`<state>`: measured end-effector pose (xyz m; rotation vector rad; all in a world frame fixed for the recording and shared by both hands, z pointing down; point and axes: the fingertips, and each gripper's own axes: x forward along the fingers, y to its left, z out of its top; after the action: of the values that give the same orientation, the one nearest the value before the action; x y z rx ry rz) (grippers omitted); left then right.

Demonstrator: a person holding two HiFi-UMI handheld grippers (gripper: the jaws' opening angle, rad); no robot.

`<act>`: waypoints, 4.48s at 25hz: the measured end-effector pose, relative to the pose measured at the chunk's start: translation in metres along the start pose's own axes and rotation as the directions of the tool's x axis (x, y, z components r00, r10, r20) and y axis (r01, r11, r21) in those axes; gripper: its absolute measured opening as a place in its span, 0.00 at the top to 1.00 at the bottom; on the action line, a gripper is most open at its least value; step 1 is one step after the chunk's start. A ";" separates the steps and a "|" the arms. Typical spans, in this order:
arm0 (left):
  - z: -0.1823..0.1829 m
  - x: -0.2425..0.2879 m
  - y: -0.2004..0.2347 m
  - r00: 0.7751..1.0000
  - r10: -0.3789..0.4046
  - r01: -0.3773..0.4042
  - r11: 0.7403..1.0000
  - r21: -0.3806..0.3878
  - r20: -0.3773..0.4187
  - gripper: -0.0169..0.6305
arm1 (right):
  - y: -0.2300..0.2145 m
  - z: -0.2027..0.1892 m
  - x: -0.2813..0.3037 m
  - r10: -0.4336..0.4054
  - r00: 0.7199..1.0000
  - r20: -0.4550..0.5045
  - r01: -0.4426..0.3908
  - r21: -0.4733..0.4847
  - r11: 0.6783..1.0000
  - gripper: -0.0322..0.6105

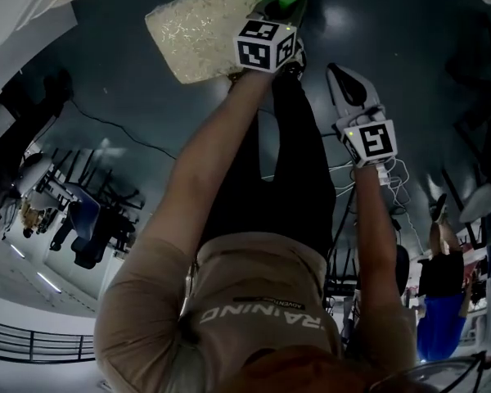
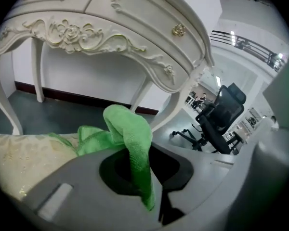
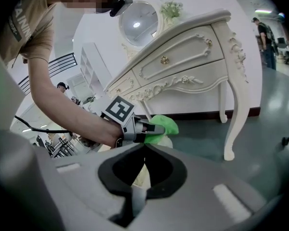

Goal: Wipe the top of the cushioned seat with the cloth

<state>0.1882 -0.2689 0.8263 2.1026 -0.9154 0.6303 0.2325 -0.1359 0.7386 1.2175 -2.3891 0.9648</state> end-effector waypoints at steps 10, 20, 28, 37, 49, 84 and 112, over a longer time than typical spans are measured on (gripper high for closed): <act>0.012 -0.059 -0.033 0.972 -0.158 0.173 0.982 -0.081 0.174 0.90 | 0.029 -0.002 0.016 0.068 0.997 -0.021 -0.069 -0.056 0.996 0.95; 0.002 -0.200 0.082 0.921 0.042 0.020 0.988 -0.154 0.387 0.90 | 0.107 0.006 0.062 0.174 0.983 -0.053 -0.180 -0.153 0.972 0.95; -0.035 -0.327 0.214 0.839 0.314 -0.199 0.937 -0.287 0.444 0.90 | 0.199 -0.005 0.107 0.249 0.962 -0.110 -0.267 -0.195 0.944 0.95; -0.093 -0.381 0.302 0.813 0.447 -0.331 0.882 -0.337 0.373 0.90 | 0.252 -0.013 0.139 0.257 0.961 -0.105 -0.273 -0.196 0.942 0.95; -0.119 -0.317 0.314 0.900 0.340 -0.264 0.923 -0.281 0.271 0.90 | 0.280 -0.027 0.163 0.226 0.971 -0.083 -0.236 -0.148 0.960 0.95; -0.071 -0.076 0.027 0.984 0.094 -0.086 0.994 -0.063 0.151 0.90 | 0.056 -0.036 -0.007 0.114 0.993 0.005 -0.114 -0.024 0.993 0.95; -0.084 -0.250 0.034 0.956 0.012 0.008 0.998 -0.067 0.294 0.90 | 0.177 -0.055 0.025 0.051 0.995 -0.083 -0.064 -0.156 0.986 0.95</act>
<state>-0.0058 -0.1177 0.7245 2.1694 -1.0856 0.2847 0.0737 -0.0396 0.7156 1.0392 -2.3995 0.8055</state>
